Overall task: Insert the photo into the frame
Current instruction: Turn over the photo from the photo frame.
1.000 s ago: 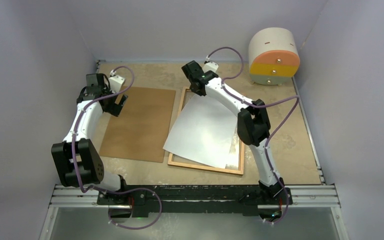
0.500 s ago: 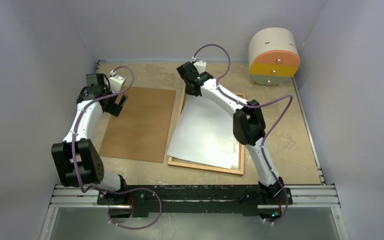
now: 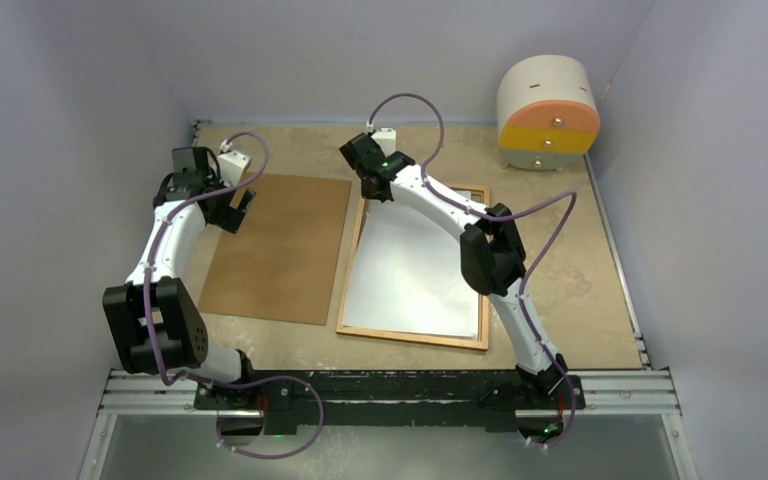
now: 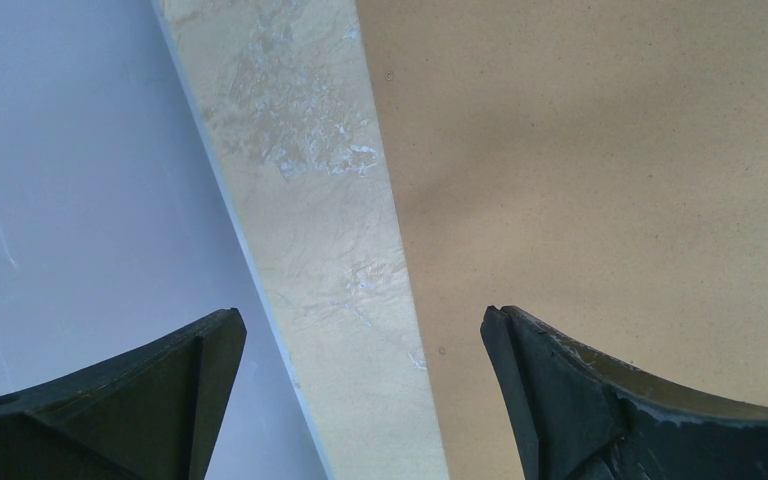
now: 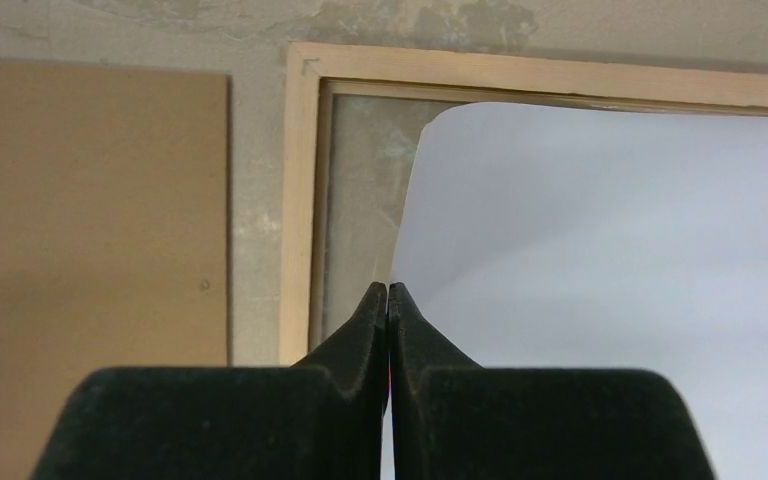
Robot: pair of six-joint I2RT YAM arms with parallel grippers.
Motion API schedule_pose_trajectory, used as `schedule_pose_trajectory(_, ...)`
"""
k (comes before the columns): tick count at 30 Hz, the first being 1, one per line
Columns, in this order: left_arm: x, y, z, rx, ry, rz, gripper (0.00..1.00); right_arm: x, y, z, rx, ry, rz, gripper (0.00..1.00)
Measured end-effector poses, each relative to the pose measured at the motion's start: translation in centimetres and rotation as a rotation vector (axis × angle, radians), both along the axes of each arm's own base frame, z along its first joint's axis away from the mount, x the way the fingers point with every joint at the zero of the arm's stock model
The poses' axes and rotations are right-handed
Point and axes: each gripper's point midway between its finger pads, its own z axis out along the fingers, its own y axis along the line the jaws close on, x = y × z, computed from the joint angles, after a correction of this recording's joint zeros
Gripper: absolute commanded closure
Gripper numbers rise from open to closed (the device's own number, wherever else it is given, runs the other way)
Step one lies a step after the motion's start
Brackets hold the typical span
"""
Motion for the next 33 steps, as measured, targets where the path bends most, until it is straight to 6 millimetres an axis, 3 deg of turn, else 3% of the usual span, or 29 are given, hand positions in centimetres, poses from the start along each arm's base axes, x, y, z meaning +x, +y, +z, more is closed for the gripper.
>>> schedule_pose_trajectory(18, 0.0, 0.0, 0.0, 0.0, 0.0, 0.0, 0.0, -0.6, -3.2, -1.4, -0.126, 0.012, -0.054, 1.0)
schedule_pose_trajectory(21, 0.0, 0.0, 0.0, 0.0, 0.0, 0.0, 0.0, -0.6, -3.2, -1.4, -0.124, 0.014, -0.054, 0.77)
schedule_pose_trajectory(22, 0.0, 0.0, 0.0, 0.0, 0.0, -0.001, 0.0, -0.5, -3.1, -1.4, -0.12, 0.014, -0.056, 0.65)
schedule_pose_trajectory(23, 0.0, 0.0, 0.0, 0.0, 0.0, -0.001, 0.0, -0.5, -3.1, -1.4, -0.122, 0.016, -0.052, 0.47)
schedule_pose_trajectory(26, 0.0, 0.0, 0.0, 0.0, 0.0, -0.001, 0.0, -0.3, -2.9, -1.3, -0.112, 0.01, -0.04, 0.17)
schedule_pose_trajectory(28, 0.0, 0.0, 0.0, 0.0, 0.0, -0.001, 0.0, -0.2, -2.6, -1.4, -0.102, 0.007, -0.029, 0.09)
schedule_pose_trajectory(33, 0.0, 0.0, 0.0, 0.003, 0.001, -0.001, 0.0, -0.5, -2.1, -2.0, -0.074, 0.019, -0.012, 0.02)
